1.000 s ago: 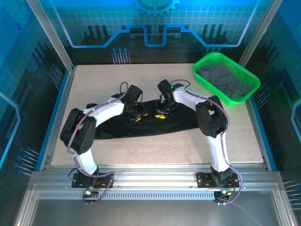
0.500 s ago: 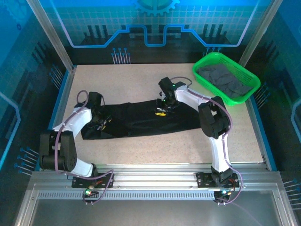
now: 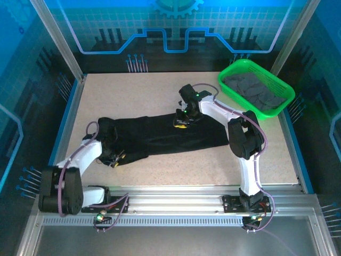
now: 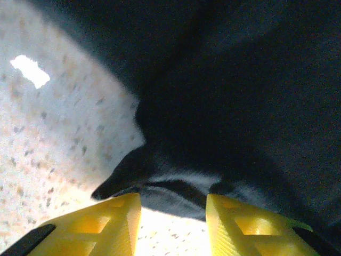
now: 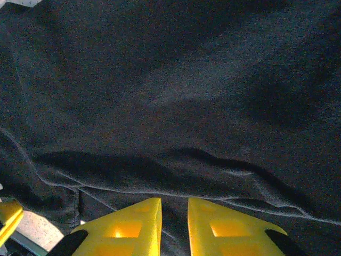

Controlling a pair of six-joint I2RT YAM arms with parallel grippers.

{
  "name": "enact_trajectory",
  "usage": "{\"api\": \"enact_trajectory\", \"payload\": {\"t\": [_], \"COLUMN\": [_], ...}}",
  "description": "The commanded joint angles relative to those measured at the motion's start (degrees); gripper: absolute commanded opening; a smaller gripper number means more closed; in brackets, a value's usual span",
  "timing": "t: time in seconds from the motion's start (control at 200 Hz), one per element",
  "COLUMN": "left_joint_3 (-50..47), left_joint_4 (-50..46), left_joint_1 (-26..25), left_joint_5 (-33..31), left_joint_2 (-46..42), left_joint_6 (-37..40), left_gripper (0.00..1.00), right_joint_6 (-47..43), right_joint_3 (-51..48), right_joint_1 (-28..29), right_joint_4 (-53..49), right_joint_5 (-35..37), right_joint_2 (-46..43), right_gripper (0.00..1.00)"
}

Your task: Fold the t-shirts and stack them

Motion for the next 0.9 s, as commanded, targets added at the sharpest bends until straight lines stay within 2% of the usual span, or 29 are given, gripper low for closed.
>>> {"api": "enact_trajectory", "payload": {"t": [0.0, 0.165, 0.26, 0.375, 0.55, 0.71, 0.89], "left_joint_3": [-3.13, 2.76, 7.22, 10.68, 11.87, 11.71, 5.12], "left_joint_4": [-1.68, -6.84, -9.69, -12.85, -11.4, -11.95, -8.07], "left_joint_1": [-0.7, -3.51, -3.84, -2.17, 4.69, 5.39, 5.22], "left_joint_5": [5.23, 1.59, -1.95, -6.48, -6.4, -9.28, -6.15], "left_joint_2": [-2.51, -8.05, -8.08, -5.5, -0.57, 2.84, 1.44], "left_joint_6": [-5.23, -5.76, -5.29, -3.97, 0.08, 3.4, 1.58], "left_gripper": [0.36, 0.32, 0.32, 0.45, 0.48, 0.53, 0.49], "right_joint_6": [-0.91, -0.83, -0.39, -0.12, -0.74, -1.26, -0.96], "right_joint_3": [1.02, -1.18, -4.35, -6.51, -7.63, -7.25, -7.3], "right_joint_1": [1.24, 1.95, 2.12, 2.11, 1.99, 1.69, 1.42], "right_joint_4": [-0.69, 0.2, 2.99, 4.55, 4.07, 3.71, 3.79], "right_joint_5": [-1.69, -0.84, -1.02, -2.67, -2.26, -2.41, -2.7], "right_joint_2": [-1.96, -3.31, -5.57, -6.24, -6.42, -6.81, -6.6], "right_gripper": [0.22, 0.22, 0.22, 0.23, 0.23, 0.23, 0.24]}}
